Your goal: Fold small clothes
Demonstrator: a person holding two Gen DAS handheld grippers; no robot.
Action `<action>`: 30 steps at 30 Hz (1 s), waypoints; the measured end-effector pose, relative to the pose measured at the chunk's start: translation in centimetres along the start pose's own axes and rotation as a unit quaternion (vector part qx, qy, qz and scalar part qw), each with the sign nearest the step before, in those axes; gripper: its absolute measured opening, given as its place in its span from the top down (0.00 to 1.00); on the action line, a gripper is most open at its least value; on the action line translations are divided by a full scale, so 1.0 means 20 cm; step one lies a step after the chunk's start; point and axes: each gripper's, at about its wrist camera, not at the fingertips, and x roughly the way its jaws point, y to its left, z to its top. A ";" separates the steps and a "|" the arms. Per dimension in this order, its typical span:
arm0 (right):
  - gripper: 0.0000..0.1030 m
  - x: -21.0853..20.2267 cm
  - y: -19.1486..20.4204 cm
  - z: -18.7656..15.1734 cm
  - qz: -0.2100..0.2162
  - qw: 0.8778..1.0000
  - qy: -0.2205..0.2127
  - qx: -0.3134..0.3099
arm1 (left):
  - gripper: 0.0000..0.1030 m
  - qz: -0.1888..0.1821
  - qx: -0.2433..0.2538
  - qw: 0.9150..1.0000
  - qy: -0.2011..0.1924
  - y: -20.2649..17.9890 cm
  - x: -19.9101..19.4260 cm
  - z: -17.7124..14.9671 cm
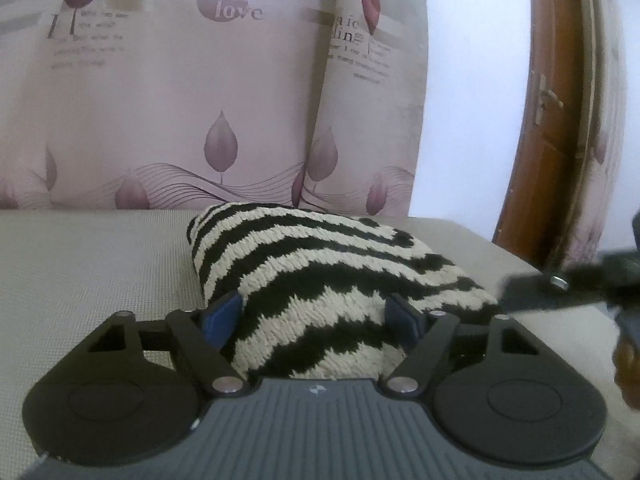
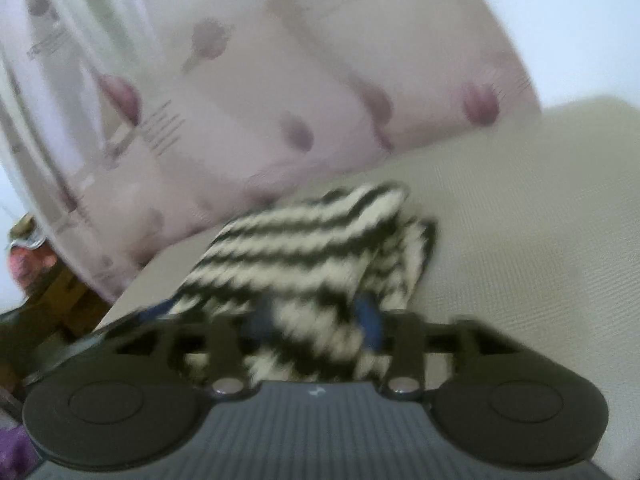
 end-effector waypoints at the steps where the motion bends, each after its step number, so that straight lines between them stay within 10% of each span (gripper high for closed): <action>1: 0.17 -0.02 0.02 -0.03 -0.002 1.000 0.004 -0.011 | 0.21 -0.004 -0.006 1.000 0.000 0.01 0.00 0.00; 3: 0.38 0.01 0.07 -0.08 -0.029 0.998 0.020 -0.047 | 0.19 -0.006 -0.014 1.000 0.000 0.01 0.00 -0.02; 4: 0.90 0.03 0.08 -0.09 -0.037 0.997 0.031 -0.066 | 0.18 -0.006 -0.016 1.000 0.000 0.01 0.00 -0.02; 12: 0.89 -0.04 0.04 0.03 -0.069 0.994 -0.012 -0.085 | 0.10 -0.012 -0.057 0.998 0.025 0.07 0.02 -0.01; 16: 0.87 0.07 0.01 -0.12 -0.066 0.993 0.052 -0.087 | 0.12 -0.015 -0.064 0.997 0.047 0.10 0.03 -0.07; 23: 0.67 -0.06 -0.17 -0.10 0.005 0.997 -0.025 0.068 | 0.12 -0.016 -0.062 0.997 0.054 0.11 0.02 -0.08; 27: 0.67 -0.20 -0.01 0.01 0.018 0.994 -0.108 0.022 | 0.11 -0.012 -0.062 0.997 0.051 0.09 0.02 -0.09; 30: 0.70 -0.10 0.13 0.05 0.008 0.996 -0.084 -0.041 | 0.11 -0.009 -0.065 0.997 0.051 0.09 0.01 -0.09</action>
